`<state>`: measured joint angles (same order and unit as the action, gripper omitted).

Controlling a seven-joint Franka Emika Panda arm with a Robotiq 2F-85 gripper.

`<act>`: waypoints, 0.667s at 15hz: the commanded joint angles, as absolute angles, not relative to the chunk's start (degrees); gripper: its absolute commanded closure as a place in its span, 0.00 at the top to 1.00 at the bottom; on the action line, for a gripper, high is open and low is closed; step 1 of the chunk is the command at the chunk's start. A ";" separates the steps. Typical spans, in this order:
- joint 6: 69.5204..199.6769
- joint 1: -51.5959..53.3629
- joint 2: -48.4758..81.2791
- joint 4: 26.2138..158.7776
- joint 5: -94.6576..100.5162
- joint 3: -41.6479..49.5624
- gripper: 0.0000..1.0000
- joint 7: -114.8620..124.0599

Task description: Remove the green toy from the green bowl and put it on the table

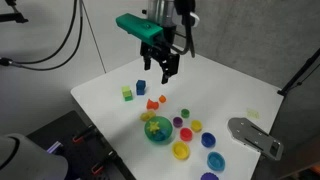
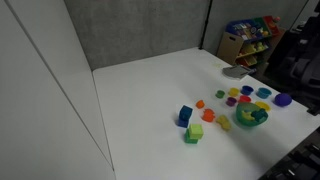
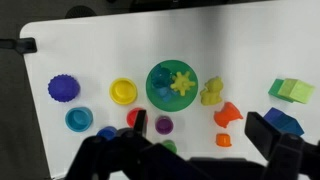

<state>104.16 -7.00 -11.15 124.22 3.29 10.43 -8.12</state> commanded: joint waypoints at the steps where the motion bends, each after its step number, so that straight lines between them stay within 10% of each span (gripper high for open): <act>1: 104.05 -7.42 -11.11 124.05 3.21 10.06 1.00 -8.21; 10: 109.51 -6.48 -7.78 124.26 3.47 8.60 1.00 -7.82</act>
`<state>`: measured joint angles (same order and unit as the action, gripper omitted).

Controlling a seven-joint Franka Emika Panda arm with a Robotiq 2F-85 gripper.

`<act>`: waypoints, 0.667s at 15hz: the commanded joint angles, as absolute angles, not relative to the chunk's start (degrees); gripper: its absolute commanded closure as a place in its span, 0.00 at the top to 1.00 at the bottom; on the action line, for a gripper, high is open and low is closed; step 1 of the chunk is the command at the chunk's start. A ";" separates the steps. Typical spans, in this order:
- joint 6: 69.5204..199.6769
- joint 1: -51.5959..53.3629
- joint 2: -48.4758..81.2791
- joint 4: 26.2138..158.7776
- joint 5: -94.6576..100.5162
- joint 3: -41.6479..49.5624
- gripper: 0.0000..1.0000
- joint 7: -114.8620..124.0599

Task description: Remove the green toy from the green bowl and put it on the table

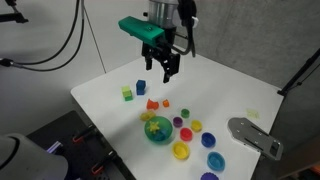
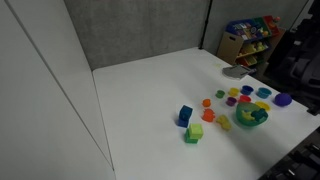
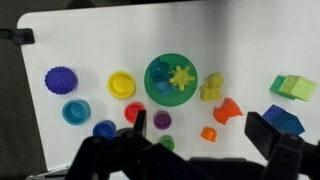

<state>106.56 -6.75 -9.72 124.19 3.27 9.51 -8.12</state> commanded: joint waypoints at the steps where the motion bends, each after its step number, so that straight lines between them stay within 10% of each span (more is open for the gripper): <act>1: 111.36 -6.41 -7.34 125.13 3.71 8.33 1.00 -7.98; 10: 132.39 -6.71 1.23 135.12 4.21 7.76 1.00 -7.94</act>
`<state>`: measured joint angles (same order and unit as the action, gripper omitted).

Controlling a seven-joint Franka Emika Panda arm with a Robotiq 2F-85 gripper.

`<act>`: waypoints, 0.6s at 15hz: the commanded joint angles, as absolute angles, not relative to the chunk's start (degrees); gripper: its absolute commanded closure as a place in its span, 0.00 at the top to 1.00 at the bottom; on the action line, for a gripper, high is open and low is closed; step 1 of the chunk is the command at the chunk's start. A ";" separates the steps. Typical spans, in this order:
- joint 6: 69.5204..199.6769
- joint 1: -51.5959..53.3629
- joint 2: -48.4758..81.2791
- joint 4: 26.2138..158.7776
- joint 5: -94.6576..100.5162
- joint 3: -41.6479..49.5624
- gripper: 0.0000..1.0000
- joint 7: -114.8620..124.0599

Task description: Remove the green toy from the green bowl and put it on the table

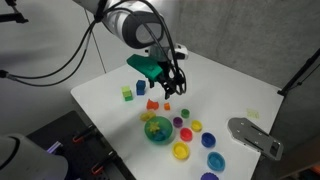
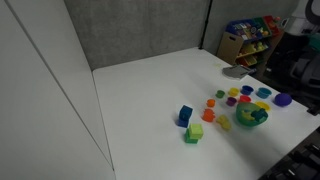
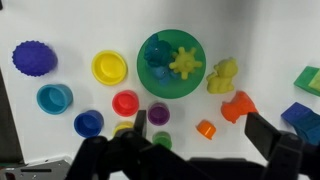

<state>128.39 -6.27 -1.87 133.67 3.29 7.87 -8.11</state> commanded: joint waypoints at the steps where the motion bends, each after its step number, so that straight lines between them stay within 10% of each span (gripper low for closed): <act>1: 133.63 -6.79 2.99 135.50 3.95 7.80 1.00 -7.99; 9: 139.10 -8.31 18.53 132.39 4.21 8.54 1.00 -7.19</act>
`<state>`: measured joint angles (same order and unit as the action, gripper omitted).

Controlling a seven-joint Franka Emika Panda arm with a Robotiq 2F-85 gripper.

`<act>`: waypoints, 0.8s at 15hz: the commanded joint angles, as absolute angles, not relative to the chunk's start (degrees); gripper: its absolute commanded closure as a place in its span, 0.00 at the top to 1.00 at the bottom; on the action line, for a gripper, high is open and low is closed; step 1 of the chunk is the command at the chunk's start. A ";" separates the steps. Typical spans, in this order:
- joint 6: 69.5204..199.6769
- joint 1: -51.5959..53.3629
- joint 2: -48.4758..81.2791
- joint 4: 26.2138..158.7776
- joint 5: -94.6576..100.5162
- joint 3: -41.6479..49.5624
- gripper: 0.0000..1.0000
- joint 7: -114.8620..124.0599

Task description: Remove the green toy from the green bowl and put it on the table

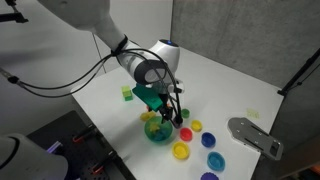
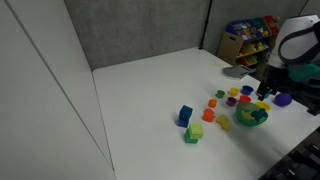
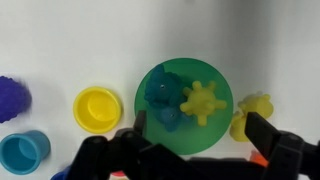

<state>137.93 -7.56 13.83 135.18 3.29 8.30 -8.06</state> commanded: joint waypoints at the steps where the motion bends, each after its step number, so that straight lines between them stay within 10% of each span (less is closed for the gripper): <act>1: 139.33 -8.43 19.99 131.90 4.31 8.72 1.00 -6.99; 12: 139.38 -8.68 28.03 128.92 5.11 10.42 1.00 -5.88</act>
